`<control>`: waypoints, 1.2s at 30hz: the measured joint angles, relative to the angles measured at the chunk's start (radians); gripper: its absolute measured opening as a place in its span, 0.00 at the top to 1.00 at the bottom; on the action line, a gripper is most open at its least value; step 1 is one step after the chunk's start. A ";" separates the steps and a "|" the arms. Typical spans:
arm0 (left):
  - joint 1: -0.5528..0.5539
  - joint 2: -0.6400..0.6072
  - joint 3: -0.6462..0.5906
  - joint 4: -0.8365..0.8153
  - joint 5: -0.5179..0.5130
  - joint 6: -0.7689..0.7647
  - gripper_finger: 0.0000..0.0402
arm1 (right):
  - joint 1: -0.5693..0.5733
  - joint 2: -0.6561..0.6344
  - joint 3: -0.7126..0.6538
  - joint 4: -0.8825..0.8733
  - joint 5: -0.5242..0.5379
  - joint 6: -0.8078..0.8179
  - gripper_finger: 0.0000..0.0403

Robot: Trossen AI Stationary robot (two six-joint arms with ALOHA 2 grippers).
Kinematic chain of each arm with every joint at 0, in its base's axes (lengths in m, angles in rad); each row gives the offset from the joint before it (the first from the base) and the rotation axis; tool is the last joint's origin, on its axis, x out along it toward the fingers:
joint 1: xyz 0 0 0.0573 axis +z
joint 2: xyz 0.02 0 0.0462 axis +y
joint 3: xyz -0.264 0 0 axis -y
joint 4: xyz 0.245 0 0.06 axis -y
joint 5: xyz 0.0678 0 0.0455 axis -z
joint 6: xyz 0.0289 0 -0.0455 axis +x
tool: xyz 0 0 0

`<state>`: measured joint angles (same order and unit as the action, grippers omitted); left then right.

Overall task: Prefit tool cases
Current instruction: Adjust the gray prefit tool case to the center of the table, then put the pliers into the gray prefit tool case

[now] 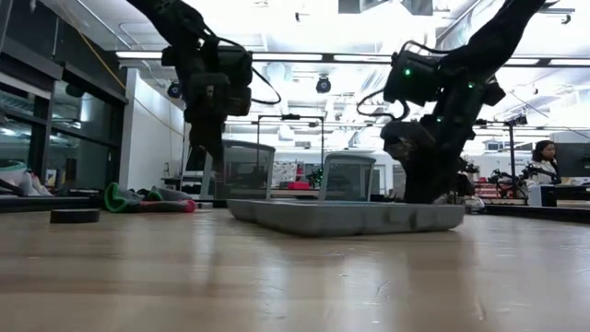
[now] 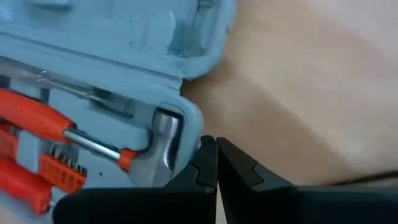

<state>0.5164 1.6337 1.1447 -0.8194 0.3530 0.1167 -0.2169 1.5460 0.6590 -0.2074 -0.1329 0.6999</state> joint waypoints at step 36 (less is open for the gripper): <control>0.046 0.103 -0.156 0.009 -0.449 -0.358 0.57 | 0.027 -0.132 0.000 -0.062 0.130 -0.028 1.00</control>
<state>0.5629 1.7363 0.9890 -0.8100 -0.0964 -0.2416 -0.1898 1.4136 0.6590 -0.2696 -0.0028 0.6719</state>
